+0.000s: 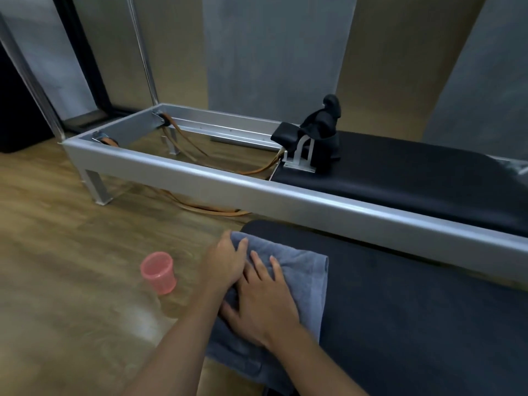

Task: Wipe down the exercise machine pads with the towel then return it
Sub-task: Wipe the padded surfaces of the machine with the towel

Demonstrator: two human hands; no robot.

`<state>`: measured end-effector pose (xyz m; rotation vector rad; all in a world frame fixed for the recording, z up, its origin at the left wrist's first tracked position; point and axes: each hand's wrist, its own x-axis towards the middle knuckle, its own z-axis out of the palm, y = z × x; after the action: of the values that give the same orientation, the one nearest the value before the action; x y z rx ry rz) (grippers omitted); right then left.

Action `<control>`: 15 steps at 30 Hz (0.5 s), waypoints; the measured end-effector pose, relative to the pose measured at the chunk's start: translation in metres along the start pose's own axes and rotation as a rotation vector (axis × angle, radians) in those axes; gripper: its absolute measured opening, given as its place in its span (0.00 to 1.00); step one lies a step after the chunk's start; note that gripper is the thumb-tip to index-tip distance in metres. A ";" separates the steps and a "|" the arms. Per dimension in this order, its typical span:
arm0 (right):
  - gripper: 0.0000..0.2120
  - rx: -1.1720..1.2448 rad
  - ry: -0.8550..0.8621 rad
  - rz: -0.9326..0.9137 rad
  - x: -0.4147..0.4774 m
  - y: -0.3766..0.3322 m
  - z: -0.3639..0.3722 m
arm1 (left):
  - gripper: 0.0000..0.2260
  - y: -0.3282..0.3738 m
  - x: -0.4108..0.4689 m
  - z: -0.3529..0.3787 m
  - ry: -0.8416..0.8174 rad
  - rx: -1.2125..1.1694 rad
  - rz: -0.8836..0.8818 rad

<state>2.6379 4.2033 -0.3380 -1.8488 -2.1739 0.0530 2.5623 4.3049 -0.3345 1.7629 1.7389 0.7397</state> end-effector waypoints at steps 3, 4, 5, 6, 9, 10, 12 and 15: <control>0.35 0.033 -0.015 -0.023 -0.017 -0.001 -0.003 | 0.20 -0.002 -0.024 0.002 0.076 0.079 0.024; 0.35 0.060 -0.025 -0.031 -0.022 0.000 -0.006 | 0.21 -0.002 -0.031 0.001 0.093 0.085 0.035; 0.34 0.100 -0.037 -0.041 -0.026 0.001 -0.009 | 0.21 -0.002 -0.038 0.001 0.104 0.080 0.046; 0.33 0.151 -0.046 -0.054 -0.028 0.003 -0.012 | 0.21 -0.002 -0.042 -0.001 0.112 0.073 0.058; 0.27 0.355 -0.045 -0.059 -0.027 0.011 -0.024 | 0.22 0.000 -0.049 -0.010 0.101 0.061 0.109; 0.23 0.437 -0.032 -0.046 -0.025 0.015 -0.027 | 0.23 0.001 -0.049 -0.013 0.093 0.046 0.123; 0.19 0.585 0.023 0.006 -0.024 0.023 -0.031 | 0.24 0.005 -0.050 -0.017 0.087 0.018 0.136; 0.16 0.621 0.116 0.066 -0.027 0.030 -0.032 | 0.23 0.008 -0.051 -0.017 0.053 0.030 0.118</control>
<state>2.6778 4.1771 -0.3191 -1.5122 -1.7451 0.5523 2.5551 4.2538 -0.3166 1.8950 1.7002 0.8207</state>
